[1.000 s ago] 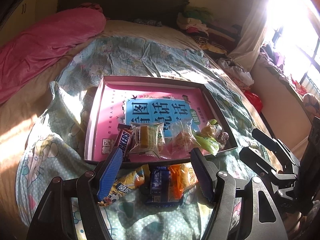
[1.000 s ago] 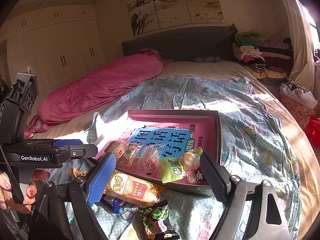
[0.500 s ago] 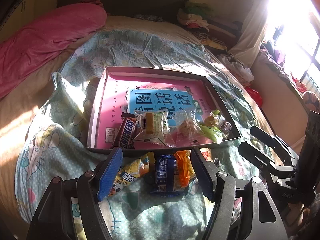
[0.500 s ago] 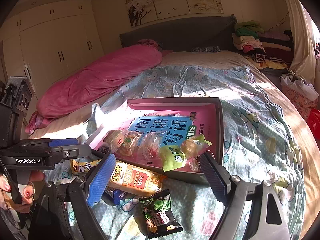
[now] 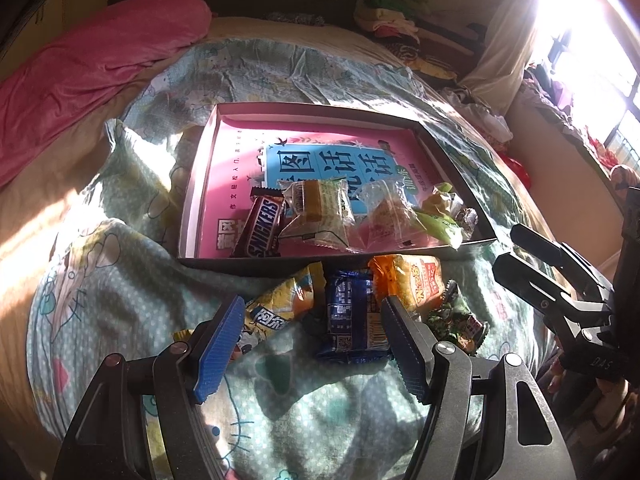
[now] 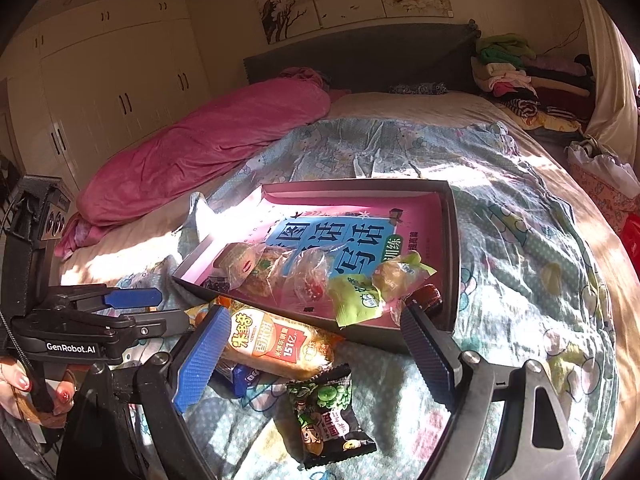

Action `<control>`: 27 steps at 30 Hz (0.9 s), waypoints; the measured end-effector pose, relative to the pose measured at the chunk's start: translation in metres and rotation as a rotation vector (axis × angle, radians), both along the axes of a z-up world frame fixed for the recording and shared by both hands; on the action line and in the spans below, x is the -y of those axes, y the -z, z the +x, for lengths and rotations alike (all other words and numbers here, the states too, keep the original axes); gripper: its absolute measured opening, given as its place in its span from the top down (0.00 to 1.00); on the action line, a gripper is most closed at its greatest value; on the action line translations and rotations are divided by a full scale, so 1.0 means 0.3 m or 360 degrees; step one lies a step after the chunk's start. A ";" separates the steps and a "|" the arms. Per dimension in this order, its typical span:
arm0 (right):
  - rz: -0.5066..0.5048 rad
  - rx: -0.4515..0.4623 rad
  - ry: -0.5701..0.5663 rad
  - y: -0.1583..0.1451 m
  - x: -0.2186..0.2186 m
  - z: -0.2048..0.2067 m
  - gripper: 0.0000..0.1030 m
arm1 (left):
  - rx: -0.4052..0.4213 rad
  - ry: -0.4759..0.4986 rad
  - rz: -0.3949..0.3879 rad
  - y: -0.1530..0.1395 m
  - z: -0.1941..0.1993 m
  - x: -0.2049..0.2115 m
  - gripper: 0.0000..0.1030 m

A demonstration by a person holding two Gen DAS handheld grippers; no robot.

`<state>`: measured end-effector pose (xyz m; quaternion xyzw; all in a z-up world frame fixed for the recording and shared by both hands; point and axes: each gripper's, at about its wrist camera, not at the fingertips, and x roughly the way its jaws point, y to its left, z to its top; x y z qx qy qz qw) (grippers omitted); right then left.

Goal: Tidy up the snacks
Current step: 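Grasp the orange rice-cracker bag with the right tool while the left tool grasps the yellow candy bar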

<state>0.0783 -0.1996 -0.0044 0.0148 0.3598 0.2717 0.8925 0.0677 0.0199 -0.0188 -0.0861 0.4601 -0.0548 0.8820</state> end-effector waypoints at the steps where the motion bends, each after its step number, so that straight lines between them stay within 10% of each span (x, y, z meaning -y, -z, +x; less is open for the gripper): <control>1: -0.0014 -0.0001 -0.0014 0.003 -0.008 -0.003 0.16 | -0.0008 -0.0004 0.0003 0.008 -0.002 -0.004 0.30; 27: -0.0749 0.0199 -0.0276 0.159 -0.244 -0.048 0.16 | -0.0072 -0.0034 0.0020 0.105 0.025 -0.058 0.30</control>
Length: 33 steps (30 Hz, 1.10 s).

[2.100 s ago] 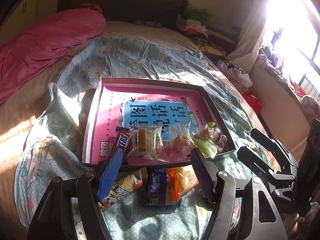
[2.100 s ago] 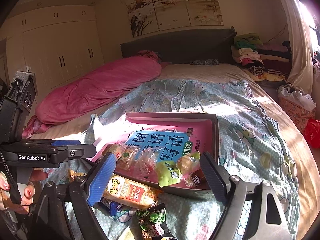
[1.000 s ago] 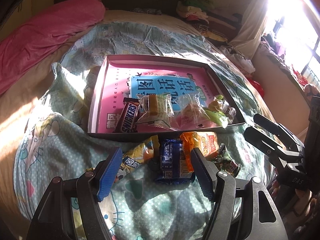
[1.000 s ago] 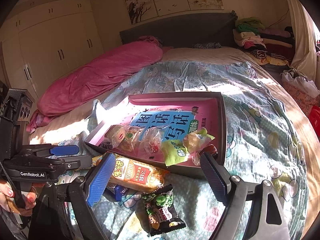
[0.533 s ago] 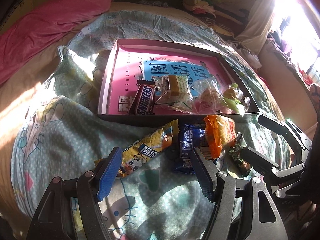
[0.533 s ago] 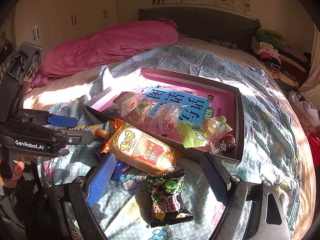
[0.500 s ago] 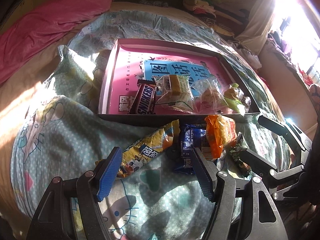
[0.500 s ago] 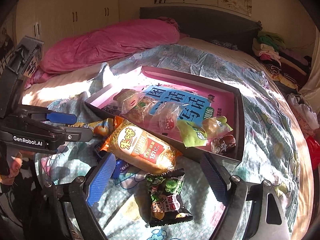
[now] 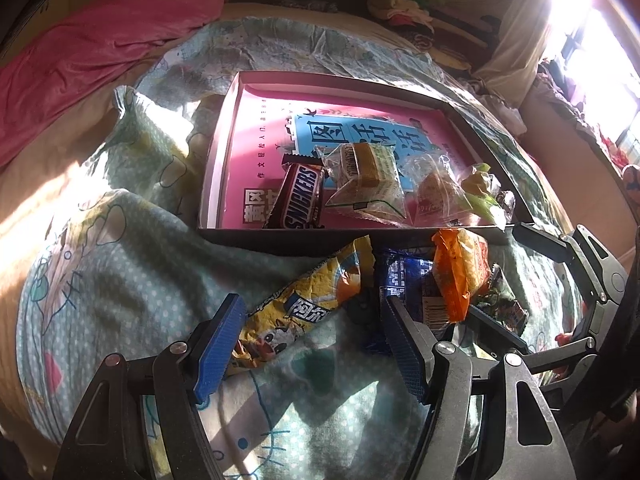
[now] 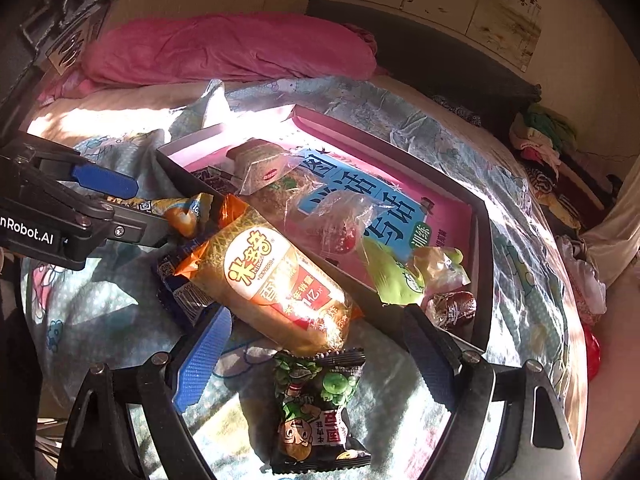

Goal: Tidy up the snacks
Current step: 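Grasp the orange rice-cracker bag with the right tool while the left tool grasps the yellow candy bar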

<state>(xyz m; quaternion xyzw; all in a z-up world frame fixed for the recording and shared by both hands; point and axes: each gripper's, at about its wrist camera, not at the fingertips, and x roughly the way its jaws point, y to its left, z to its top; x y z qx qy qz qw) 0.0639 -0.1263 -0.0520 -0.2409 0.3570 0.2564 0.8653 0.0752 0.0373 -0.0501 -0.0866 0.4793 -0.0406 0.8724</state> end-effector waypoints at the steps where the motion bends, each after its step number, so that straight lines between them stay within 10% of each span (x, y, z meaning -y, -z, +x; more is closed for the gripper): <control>1: -0.0017 0.0019 -0.0010 0.003 -0.008 -0.002 0.16 | -0.0003 -0.0002 0.0001 0.003 0.004 -0.001 0.30; 18: -0.0092 0.0169 -0.0010 0.021 -0.059 0.034 0.17 | -0.0037 -0.0024 0.0049 0.049 0.042 -0.016 0.30; 25: 0.0055 0.0086 -0.0055 0.003 -0.053 0.063 0.53 | -0.0039 0.0007 0.0146 0.066 0.044 0.009 0.30; 33: 0.0314 -0.0072 0.0000 -0.034 0.001 0.094 0.63 | -0.0063 0.0029 0.0243 0.076 0.055 0.032 0.40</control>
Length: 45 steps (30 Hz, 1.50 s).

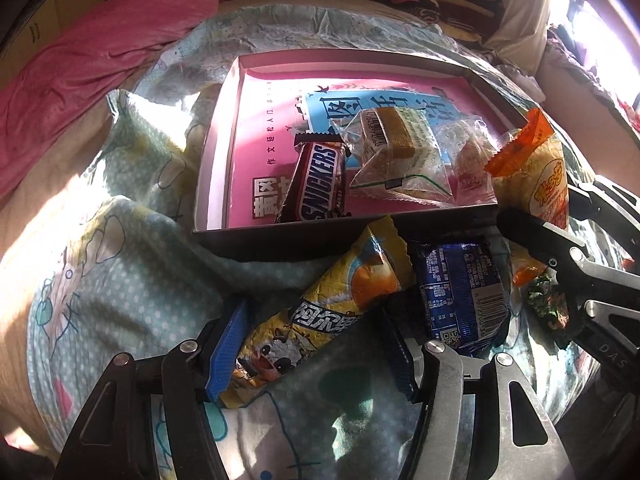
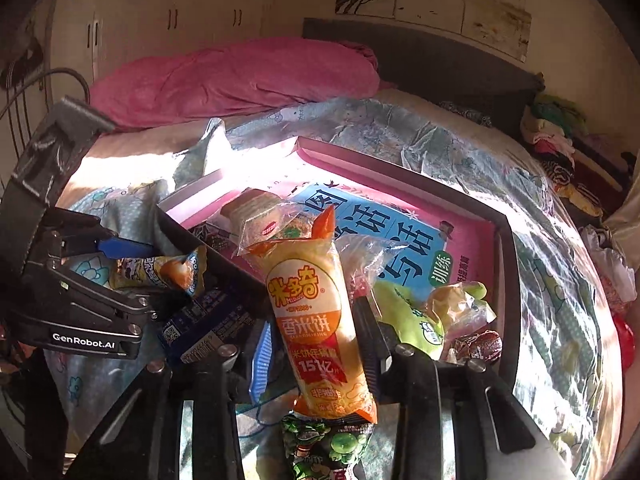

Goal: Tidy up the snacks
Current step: 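Grasp the orange rice-cracker bag with the right tool while the left tool grasps the yellow candy bar, then lift the rice-cracker bag and candy bar toward the pink tray with both tools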

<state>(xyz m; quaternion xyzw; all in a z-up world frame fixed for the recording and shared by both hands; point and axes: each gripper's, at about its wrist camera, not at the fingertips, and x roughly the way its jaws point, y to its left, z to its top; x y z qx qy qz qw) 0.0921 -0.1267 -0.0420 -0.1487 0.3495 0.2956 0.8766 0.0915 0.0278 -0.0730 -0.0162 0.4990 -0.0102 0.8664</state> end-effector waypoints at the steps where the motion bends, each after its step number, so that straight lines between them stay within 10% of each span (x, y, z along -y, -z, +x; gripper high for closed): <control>1: 0.0035 -0.0025 0.0016 -0.003 0.011 0.007 0.64 | 0.0000 0.0008 0.0006 -0.003 0.000 0.004 0.45; 13: 0.0393 -0.0189 0.0181 -0.038 0.147 0.067 0.69 | 0.0088 0.0063 -0.0077 -0.072 -0.040 0.010 0.83; 45: 0.0805 -0.0197 0.0565 -0.090 0.411 0.192 0.69 | 0.0181 -0.0117 -0.0138 -0.164 0.130 -0.048 0.84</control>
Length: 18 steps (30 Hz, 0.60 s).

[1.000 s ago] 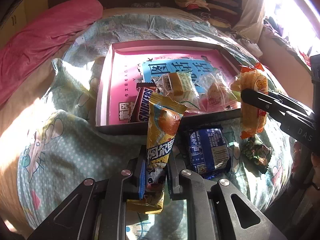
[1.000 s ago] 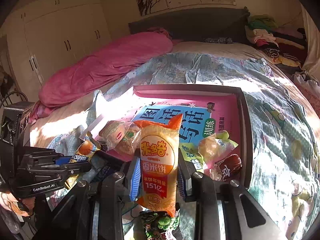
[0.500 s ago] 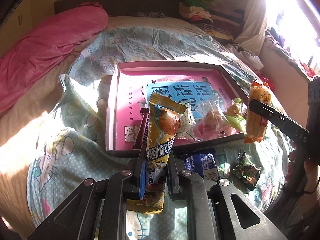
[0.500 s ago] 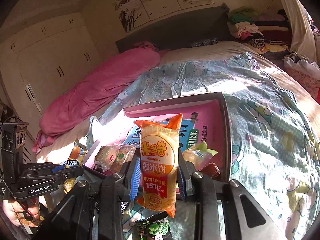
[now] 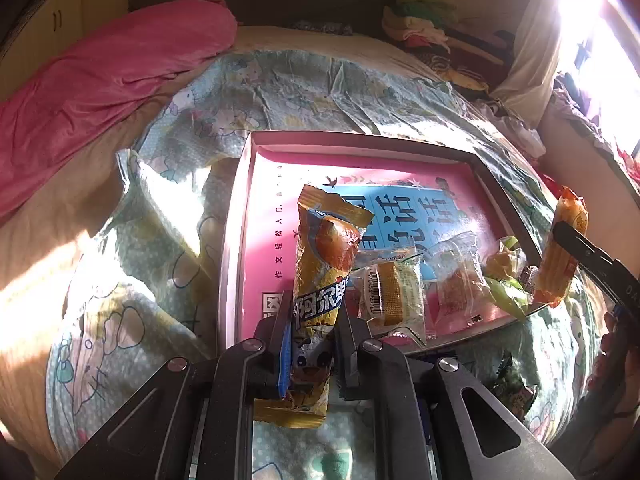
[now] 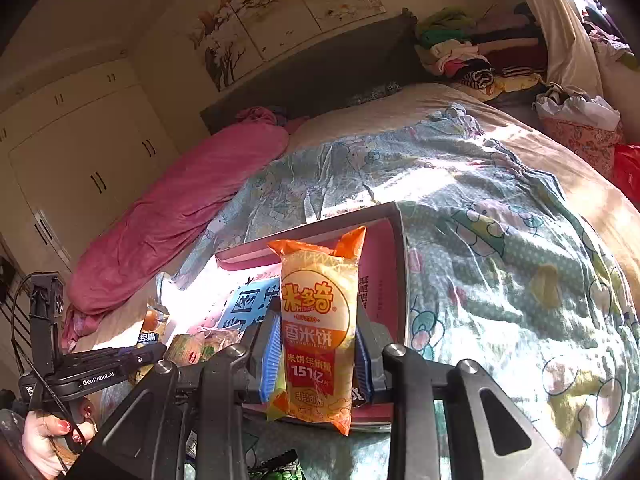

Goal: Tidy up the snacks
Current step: 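Lift the rice-cracker bag and candy bar toward the pink tray with both tools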

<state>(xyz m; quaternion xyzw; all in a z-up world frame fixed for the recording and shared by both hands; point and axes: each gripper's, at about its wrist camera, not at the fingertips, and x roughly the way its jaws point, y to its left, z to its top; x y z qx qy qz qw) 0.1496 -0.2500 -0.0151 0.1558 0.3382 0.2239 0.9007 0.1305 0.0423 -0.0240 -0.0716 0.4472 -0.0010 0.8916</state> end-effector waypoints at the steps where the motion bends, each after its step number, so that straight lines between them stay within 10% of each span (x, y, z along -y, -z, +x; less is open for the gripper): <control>1: 0.0005 0.0003 -0.0002 -0.002 0.000 0.003 0.69 | -0.0003 0.0000 0.0000 0.002 0.005 0.001 0.84; 18: -0.0024 0.0039 -0.0019 -0.017 -0.015 0.025 0.69 | -0.0059 -0.0007 0.0006 0.037 0.047 0.023 0.84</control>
